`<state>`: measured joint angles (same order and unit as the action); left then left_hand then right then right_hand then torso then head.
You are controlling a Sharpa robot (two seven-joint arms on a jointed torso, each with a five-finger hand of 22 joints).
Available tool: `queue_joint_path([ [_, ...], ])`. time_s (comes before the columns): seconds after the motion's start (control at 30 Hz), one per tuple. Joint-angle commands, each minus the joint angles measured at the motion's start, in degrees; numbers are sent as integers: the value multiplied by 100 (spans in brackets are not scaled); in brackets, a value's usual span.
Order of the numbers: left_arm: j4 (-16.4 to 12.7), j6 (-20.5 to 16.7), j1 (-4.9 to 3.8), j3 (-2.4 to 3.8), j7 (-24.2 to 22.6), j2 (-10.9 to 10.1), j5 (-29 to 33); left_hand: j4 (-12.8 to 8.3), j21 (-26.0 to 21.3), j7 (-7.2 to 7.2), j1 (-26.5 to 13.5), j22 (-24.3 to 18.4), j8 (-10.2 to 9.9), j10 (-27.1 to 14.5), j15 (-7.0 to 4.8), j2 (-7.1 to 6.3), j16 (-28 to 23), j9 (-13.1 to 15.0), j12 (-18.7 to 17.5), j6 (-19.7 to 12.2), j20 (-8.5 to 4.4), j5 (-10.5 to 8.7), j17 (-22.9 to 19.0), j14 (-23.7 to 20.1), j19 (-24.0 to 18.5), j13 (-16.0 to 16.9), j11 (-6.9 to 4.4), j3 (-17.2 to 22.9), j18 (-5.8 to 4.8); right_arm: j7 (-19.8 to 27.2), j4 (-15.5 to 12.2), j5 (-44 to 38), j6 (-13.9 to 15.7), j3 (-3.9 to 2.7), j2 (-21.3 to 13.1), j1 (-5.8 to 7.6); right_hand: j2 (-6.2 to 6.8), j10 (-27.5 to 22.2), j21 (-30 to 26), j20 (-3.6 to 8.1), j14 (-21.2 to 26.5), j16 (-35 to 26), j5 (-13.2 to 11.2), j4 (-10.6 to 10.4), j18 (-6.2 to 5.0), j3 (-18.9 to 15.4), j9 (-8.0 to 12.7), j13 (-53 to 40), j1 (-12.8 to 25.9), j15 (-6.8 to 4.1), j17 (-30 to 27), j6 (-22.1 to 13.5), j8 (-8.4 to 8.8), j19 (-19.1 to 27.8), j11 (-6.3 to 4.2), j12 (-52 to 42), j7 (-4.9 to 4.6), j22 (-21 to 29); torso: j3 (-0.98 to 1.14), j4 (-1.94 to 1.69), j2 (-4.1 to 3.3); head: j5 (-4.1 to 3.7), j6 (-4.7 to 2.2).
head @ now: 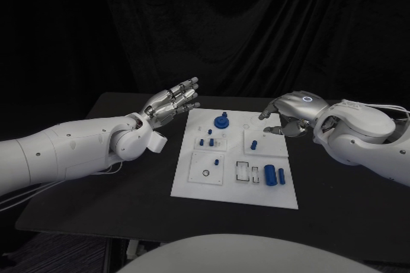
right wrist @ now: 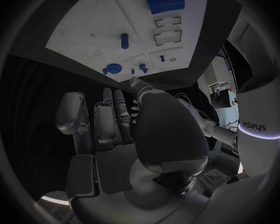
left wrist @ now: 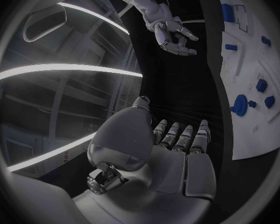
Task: Assemble the parts on the task board
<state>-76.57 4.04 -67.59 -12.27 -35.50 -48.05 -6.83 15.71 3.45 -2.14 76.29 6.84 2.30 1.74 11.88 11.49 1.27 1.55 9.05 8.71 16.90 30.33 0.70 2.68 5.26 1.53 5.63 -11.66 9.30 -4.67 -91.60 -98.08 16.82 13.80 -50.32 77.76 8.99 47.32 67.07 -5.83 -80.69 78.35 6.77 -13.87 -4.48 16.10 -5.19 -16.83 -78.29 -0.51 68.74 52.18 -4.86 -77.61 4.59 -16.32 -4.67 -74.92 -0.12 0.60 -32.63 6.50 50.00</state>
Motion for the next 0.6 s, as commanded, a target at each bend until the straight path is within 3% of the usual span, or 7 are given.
queue_joint_path([
  [0.03, -7, 21, 17, 5, -126, 9, -1, -19, 22, 44, 53, -5, 29, 10, 42, -11, 14, 2, 26, 13, -11, 22, 7, 4, 41, 6, 42, 11, -98, -442, 0, 50, -322, 3, -73, 19, 2, -55, 21, -5, -17, 7, -64, -45, -18, -103, 17, 83, 63, 1, 1, -19, 33, -22, -4, 148, 49, -895, -4, 2, -5, 18, 0],
  [0.2, -4, 13, 31, 5, -136, -5, -1, -21, 22, 45, 58, -5, 29, 12, 44, -10, 14, 1, 32, 12, -11, 26, 7, 4, 42, 7, 45, 14, -98, -450, 70, 55, -454, 21, -116, 18, 22, 93, 7, -20, -17, 6, -233, -166, -19, -247, 47, 144, 121, 23, -6, -66, 85, -22, 35, 226, 129, -891, -2, 10, -13, 31, 0],
  [0.37, -10, 10, 50, 5, -148, -14, -1, -23, 20, 45, 61, -9, 30, 14, 44, -9, 14, 2, 35, 15, -11, 29, 8, 5, 40, 7, 47, 15, -99, -388, 222, 56, -543, 34, -33, -25, 3, 186, 30, -27, -34, 24, -262, -173, -14, -258, 54, 158, 80, 30, 23, -65, 89, -38, 44, 235, 129, -898, 10, -3, -26, 40, 0],
  [0.6, -16, 9, 75, 5, -160, -21, -1, -27, 18, 45, 67, -13, 31, 15, 43, -8, 13, 2, 36, 15, -11, 35, 7, 3, 36, 7, 49, 18, -100, -272, 487, 56, -657, 38, 167, -176, -87, 382, 127, -20, -96, 83, -29, -9, 3, -194, 70, 238, -204, 17, 107, -41, 89, -106, 27, 331, 131, -924, 21, -4, -32, 38, 0],
])
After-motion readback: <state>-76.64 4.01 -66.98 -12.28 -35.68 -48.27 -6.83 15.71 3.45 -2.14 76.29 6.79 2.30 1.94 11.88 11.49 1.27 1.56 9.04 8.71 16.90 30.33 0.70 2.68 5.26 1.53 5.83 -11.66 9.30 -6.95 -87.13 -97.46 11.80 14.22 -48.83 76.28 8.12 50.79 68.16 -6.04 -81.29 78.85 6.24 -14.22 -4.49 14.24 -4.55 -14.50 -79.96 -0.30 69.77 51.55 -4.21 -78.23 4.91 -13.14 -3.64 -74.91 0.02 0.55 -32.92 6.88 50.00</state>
